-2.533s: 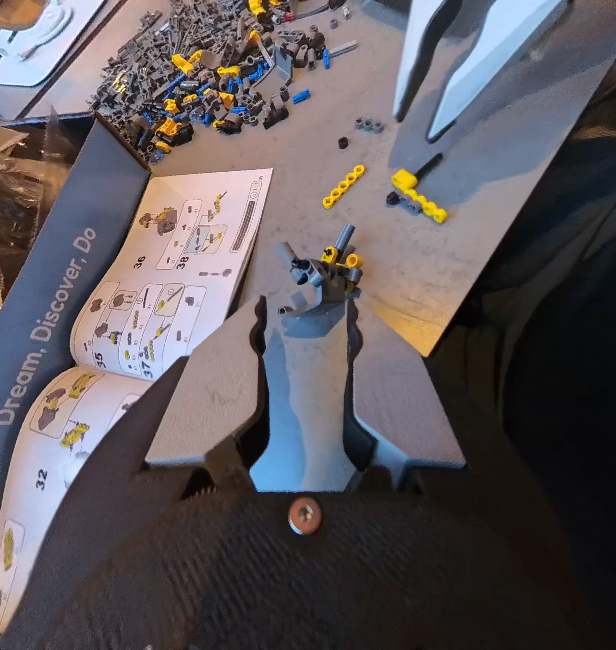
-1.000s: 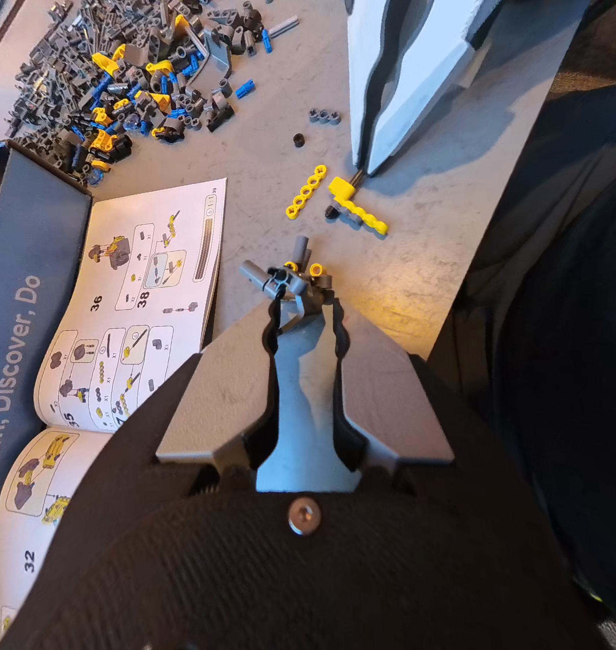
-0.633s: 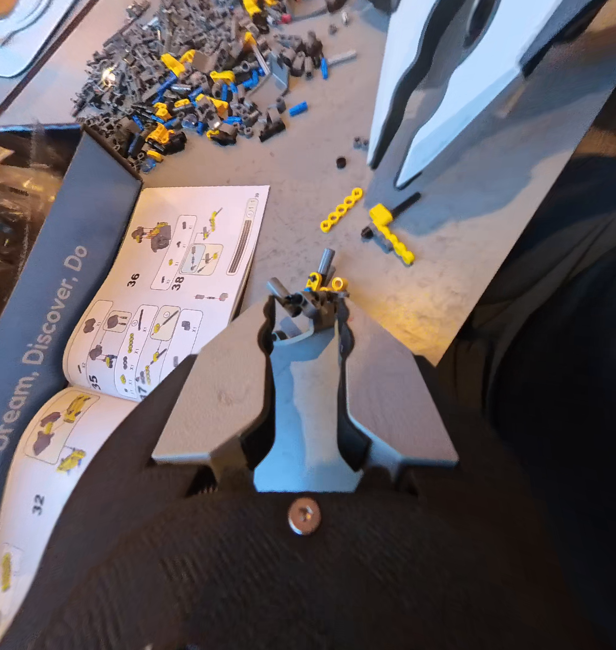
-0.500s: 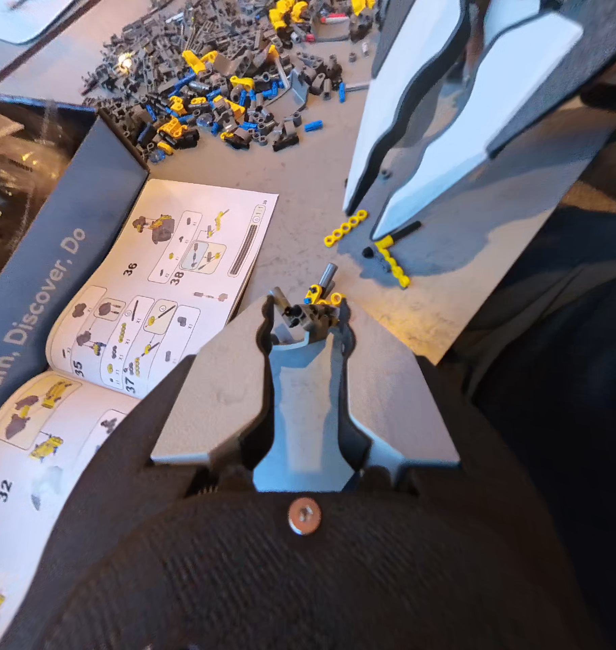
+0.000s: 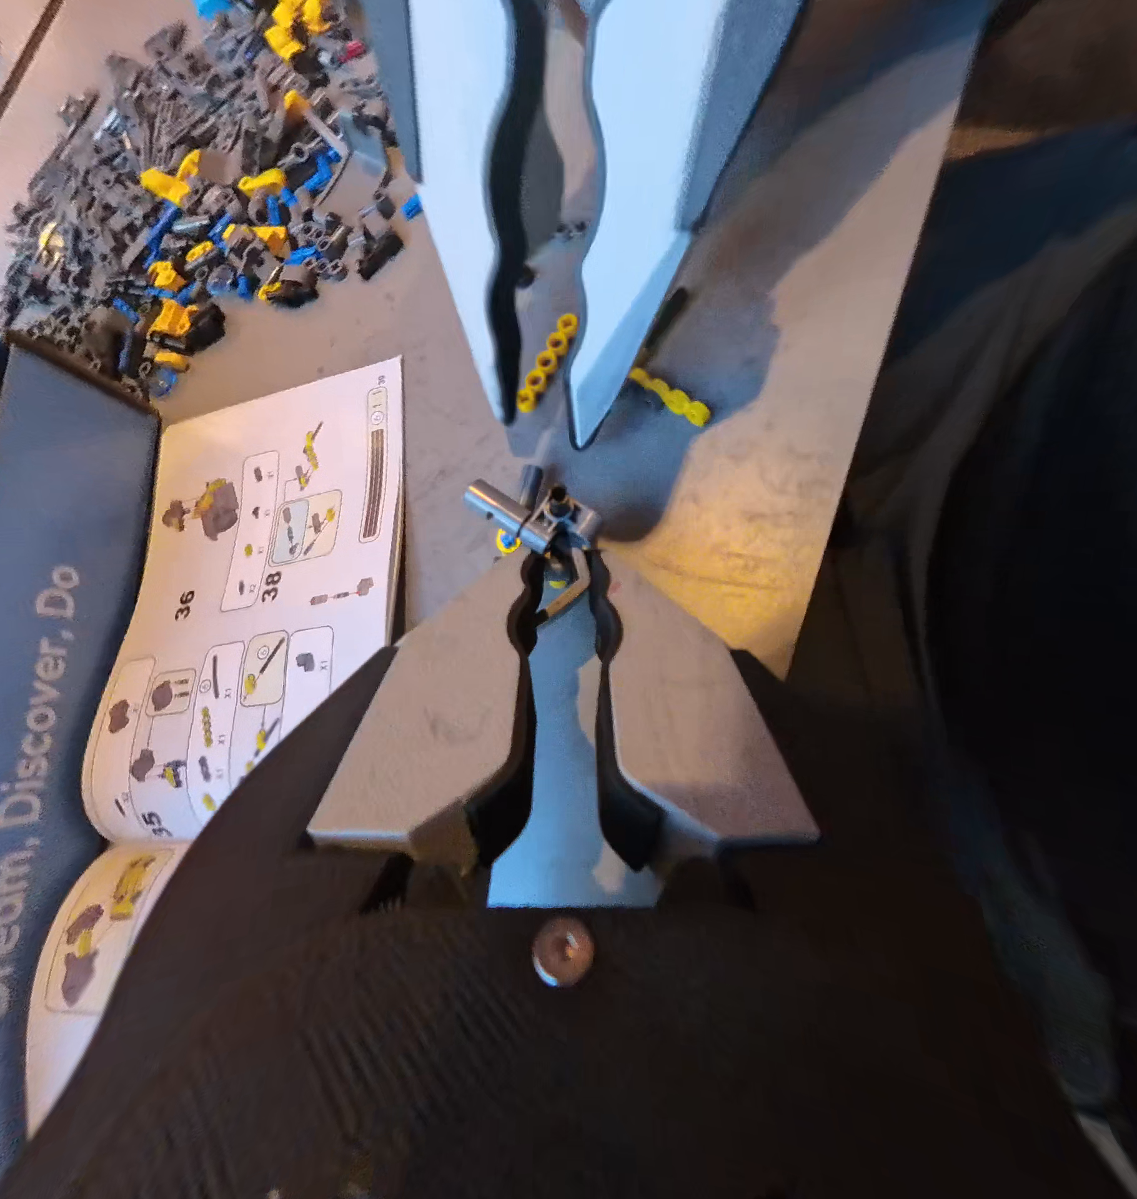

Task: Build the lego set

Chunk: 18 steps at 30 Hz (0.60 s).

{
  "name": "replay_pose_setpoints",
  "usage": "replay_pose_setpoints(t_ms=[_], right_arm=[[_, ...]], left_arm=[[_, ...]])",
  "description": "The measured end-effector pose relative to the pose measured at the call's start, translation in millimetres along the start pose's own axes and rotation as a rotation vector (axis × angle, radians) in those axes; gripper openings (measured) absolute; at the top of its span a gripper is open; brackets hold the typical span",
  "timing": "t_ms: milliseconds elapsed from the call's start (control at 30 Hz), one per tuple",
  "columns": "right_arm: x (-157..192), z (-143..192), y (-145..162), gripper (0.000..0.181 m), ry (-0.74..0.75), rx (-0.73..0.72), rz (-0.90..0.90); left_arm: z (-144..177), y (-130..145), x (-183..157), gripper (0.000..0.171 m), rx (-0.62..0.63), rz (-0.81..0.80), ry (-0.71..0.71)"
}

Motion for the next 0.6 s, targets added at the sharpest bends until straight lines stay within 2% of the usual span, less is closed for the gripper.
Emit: replay_pose_setpoints(t_ms=[67, 200, 333, 400, 533, 600], right_arm=[[1, 0, -2, 0.031, -0.013, -0.022, 0.017], [6, -9, -7, 0.029, -0.027, -0.016, 0.093], [21, -13, -11, 0.009, -0.096, -0.002, 0.176], [19, -13, -10, 0.008, -0.051, 0.025, 0.166], [18, -6, -12, 0.007, 0.005, 0.033, 0.044], [21, -5, -11, 0.006, 0.027, 0.04, -0.006]], left_arm=[[1, 1, 2, 0.012, -0.004, -0.009, 0.049], [3, 4, -6, 0.011, -0.06, -0.051, 0.193], [6, 8, -7, 0.012, -0.088, -0.117, 0.251], [6, 7, 1, 0.013, -0.078, -0.048, 0.214], [8, 4, 9, 0.047, 0.028, 0.205, 0.004], [8, 2, 1, 0.045, 0.022, 0.296, -0.059]])
Point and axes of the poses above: each gripper's, where its closed fingertips meet, z back along the fingers, y out of its underside, x = y × z across the jaws, the point moved 6 cm from there along z, back along the fingers, and after that the axes turned 14 degrees about z, right-handed, at the moved point
